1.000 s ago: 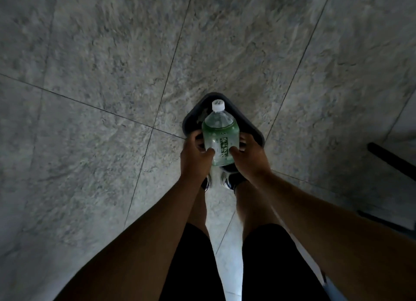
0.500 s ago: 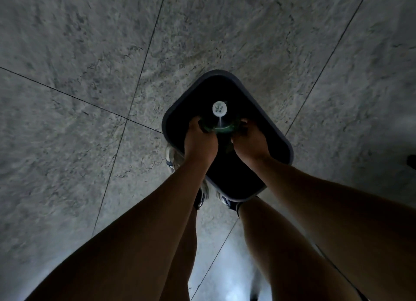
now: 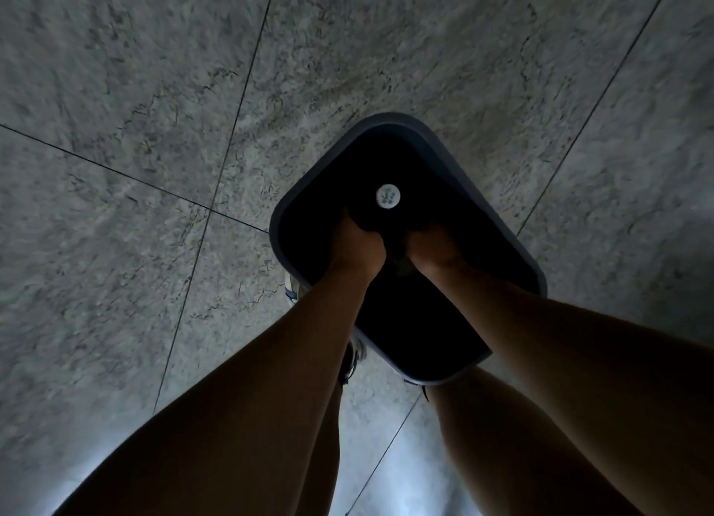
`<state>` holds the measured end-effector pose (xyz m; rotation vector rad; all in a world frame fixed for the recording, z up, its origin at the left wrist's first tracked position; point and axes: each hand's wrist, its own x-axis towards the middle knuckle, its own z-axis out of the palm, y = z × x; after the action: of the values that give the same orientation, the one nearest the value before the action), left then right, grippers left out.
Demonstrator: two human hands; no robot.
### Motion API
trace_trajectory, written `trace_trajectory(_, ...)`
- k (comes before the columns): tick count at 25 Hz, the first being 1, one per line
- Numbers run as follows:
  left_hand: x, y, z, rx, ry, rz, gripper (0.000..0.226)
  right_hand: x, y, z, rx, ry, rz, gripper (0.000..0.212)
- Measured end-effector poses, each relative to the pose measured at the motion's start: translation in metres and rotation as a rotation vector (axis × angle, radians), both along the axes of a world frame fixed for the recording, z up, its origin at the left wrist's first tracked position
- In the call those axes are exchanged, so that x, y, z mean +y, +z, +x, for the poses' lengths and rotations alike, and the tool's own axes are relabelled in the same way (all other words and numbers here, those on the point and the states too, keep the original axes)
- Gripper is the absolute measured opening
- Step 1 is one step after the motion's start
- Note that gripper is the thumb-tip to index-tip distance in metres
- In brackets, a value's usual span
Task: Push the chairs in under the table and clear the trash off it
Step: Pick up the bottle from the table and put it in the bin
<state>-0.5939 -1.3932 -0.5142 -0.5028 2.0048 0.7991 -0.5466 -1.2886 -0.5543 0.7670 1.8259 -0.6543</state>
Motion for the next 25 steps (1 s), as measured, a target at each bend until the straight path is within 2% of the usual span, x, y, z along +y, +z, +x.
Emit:
trace_trajectory(1, 0.0, 0.002, -0.001, -0.017, -0.028, -0.006, 0.054, 0.002, 0.002, -0.003, -0.038, -0.035, -0.005, 0.045)
trace_trajectory(4, -0.001, 0.012, -0.005, -0.029, -0.085, -0.043, 0.055, 0.004, 0.009, 0.004, 0.029, -0.068, -0.027, 0.043)
trace_trajectory(6, -0.003, 0.029, -0.01, -0.017, -0.115, -0.076, 0.054, 0.006, 0.023, 0.007, 0.08, -0.184, -0.027, 0.04)
trace_trajectory(8, -0.005, 0.053, -0.015, -0.022, -0.085, -0.071, 0.055, 0.008, 0.054, 0.008, 0.164, -0.304, -0.002, 0.038)
trace_trajectory(11, -0.01, 0.101, -0.021, -0.059, -0.08, -0.048, 0.06, 0.008, 0.113, 0.008, 0.188, -0.429, -0.007, 0.051)
trace_trajectory(14, -0.011, 0.166, -0.029, -0.051, -0.158, -0.056, 0.061, 0.013, 0.173, 0.011, 0.191, -0.405, -0.043, 0.058)
trace_trajectory(17, -0.01, 0.239, -0.032, -0.017, -0.36, -0.055, 0.062, 0.017, 0.249, 0.017, 0.24, -0.269, -0.058, 0.059)
trace_trajectory(20, -0.012, 0.303, -0.032, 0.004, -0.659, -0.059, 0.067, 0.017, 0.32, 0.029, 0.267, -0.077, 0.023, 0.072)
trace_trajectory(23, -0.018, 0.365, -0.036, 0.098, -1.021, -0.117, 0.073, 0.015, 0.392, 0.038, 0.284, -0.047, 0.109, 0.073)
trace_trajectory(25, -0.023, 0.4, -0.036, 0.178, -1.156, -0.117, 0.075, 0.01, 0.435, 0.047, 0.311, -0.061, 0.158, 0.073)
